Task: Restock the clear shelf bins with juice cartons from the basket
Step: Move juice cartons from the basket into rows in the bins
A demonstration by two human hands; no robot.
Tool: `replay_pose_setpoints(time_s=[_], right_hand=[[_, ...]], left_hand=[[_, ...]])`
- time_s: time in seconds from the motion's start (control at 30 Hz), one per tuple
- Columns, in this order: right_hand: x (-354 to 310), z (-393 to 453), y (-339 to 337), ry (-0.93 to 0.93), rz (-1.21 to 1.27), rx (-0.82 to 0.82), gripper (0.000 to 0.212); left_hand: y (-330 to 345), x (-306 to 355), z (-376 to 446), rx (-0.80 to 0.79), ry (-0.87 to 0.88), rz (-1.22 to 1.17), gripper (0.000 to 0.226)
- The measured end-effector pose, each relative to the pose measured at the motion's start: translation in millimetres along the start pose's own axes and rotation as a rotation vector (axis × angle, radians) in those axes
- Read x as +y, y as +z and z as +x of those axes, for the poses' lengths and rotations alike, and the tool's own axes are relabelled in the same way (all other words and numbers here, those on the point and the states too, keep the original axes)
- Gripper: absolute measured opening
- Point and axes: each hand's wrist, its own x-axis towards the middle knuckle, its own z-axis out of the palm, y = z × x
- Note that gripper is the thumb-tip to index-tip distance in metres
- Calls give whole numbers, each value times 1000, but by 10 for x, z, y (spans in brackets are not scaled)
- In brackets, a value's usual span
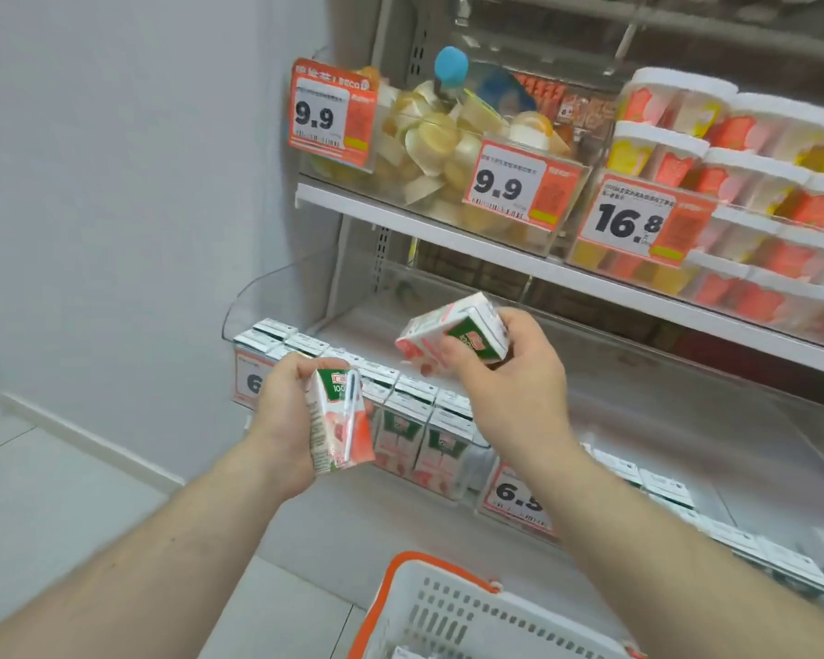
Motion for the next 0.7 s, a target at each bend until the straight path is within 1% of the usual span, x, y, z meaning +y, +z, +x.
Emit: replay_pose_setpoints(time_s=[0.07,0.17,0.23,0.27,0.37,0.43,0.5,0.6,0.67,0.7], right_hand=[[-10,296,270,-16,-52,-68,26],[38,711,724,-16,-123,-184,26],[115,958,1040,-14,-217,-250,25],[167,1064,1195,-8,-266,-281,25],[350,1298,1637,23,-381,-351,30],[470,1409,1881,51,-438,-408,31],[526,1475,2052,96,-480,-492,29],[545,1530,2195,137,-514,-632,23],[542,1548,2237,225,-437,-683,20],[537,1555,2248,314,-346,-704,18]], left_hand=[[-61,31,67,138,49,9,19],[-144,62,226,430,209,39,29],[-171,86,274,537,333,101,29],[-198,96,303,572,354,133,32],[-345,100,475,640,330,205,64],[-427,82,593,677,304,221,75],[-440,60,669,692,295,197,77],[-411,38,710,681,324,150,76],[-421,27,735,666,323,139,73],[-427,18,743,663,323,138,71]])
